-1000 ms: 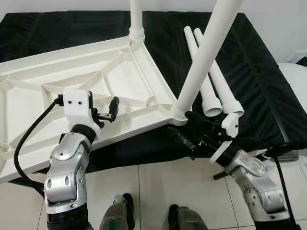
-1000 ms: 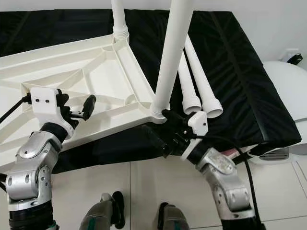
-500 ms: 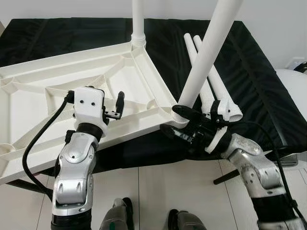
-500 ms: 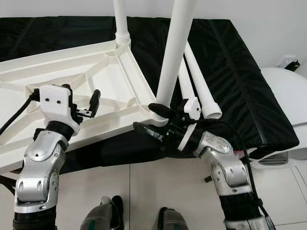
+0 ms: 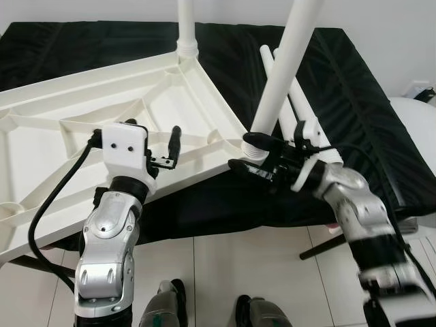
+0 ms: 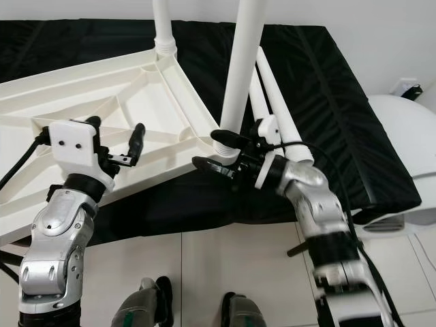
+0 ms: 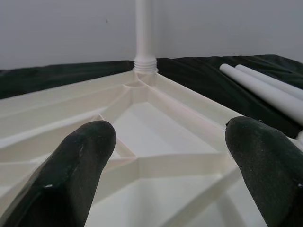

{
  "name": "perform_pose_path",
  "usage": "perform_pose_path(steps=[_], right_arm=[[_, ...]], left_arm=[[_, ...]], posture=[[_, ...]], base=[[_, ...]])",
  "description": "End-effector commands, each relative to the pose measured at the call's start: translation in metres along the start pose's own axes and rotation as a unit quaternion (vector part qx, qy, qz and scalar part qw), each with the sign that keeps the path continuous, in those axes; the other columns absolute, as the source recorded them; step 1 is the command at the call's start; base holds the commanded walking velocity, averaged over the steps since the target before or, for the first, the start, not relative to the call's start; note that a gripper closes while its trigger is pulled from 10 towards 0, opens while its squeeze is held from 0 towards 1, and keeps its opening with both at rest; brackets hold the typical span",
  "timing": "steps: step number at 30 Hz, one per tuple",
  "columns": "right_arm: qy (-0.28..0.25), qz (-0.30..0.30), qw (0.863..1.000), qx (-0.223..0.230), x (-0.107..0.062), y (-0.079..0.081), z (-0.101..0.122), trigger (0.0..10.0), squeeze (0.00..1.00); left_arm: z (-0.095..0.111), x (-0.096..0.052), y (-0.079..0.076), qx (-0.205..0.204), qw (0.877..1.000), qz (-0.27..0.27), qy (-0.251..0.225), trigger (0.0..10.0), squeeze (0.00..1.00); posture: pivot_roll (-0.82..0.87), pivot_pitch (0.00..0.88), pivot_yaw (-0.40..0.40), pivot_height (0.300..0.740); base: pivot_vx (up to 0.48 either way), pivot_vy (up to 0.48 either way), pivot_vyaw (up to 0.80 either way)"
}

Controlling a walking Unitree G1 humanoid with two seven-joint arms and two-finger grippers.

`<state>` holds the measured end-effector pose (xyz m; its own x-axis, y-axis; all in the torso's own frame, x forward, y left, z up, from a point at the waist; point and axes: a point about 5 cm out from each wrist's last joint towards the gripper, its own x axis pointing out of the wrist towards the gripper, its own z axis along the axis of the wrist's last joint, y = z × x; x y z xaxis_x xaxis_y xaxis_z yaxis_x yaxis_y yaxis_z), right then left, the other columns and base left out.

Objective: Building children table

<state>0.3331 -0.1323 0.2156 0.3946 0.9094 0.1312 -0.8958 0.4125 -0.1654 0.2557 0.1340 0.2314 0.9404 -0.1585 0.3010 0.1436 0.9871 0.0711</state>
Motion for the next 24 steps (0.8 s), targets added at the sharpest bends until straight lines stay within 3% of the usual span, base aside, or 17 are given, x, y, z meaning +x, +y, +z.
perform_pose_path(steps=[1, 4, 6, 10, 20, 24], right_arm=[[0.003, -0.007, 1.000, -0.012, -0.004, -0.004, -0.001, 10.0, 0.00], [0.008, -0.018, 1.000, -0.025, -0.004, -0.013, 0.000, 10.0, 0.00], [0.020, -0.047, 0.998, -0.038, -0.003, -0.031, 0.003, 10.0, 0.00], [0.030, -0.076, 0.995, -0.049, -0.003, -0.047, 0.007, 10.0, 0.00], [0.035, -0.108, 0.992, -0.064, 0.002, -0.062, 0.013, 10.0, 0.00], [0.015, -0.130, 0.987, -0.096, 0.014, -0.068, 0.026, 10.0, 0.00]], left_arm=[[-0.001, -0.004, -0.001, -0.006, 1.000, 0.012, 0.006, 10.0, 0.00], [0.001, -0.006, -0.003, -0.007, 1.000, 0.009, 0.006, 10.0, 0.00], [0.001, -0.009, -0.010, -0.012, 1.000, -0.001, 0.010, 10.0, 0.00], [0.002, -0.015, -0.017, -0.028, 0.999, -0.012, 0.018, 10.0, 0.00], [0.003, -0.031, -0.028, -0.061, 0.997, -0.018, 0.045, 10.0, 0.00], [0.010, -0.040, -0.037, -0.076, 0.996, -0.027, 0.050, 10.0, 0.00]], posture=[[0.05, 0.259, -0.073, 0.740], [0.05, 0.277, -0.073, 0.740], [0.05, 0.304, -0.070, 0.740], [0.04, 0.342, -0.066, 0.740], [0.05, 0.406, -0.056, 0.740], [0.08, 0.458, -0.045, 0.740]], base=[[0.000, 0.000, 0.00], [0.000, 0.000, 0.00], [0.000, 0.000, 0.00], [0.000, 0.000, 0.00], [0.000, 0.000, 0.00], [0.000, 0.000, 0.00]])
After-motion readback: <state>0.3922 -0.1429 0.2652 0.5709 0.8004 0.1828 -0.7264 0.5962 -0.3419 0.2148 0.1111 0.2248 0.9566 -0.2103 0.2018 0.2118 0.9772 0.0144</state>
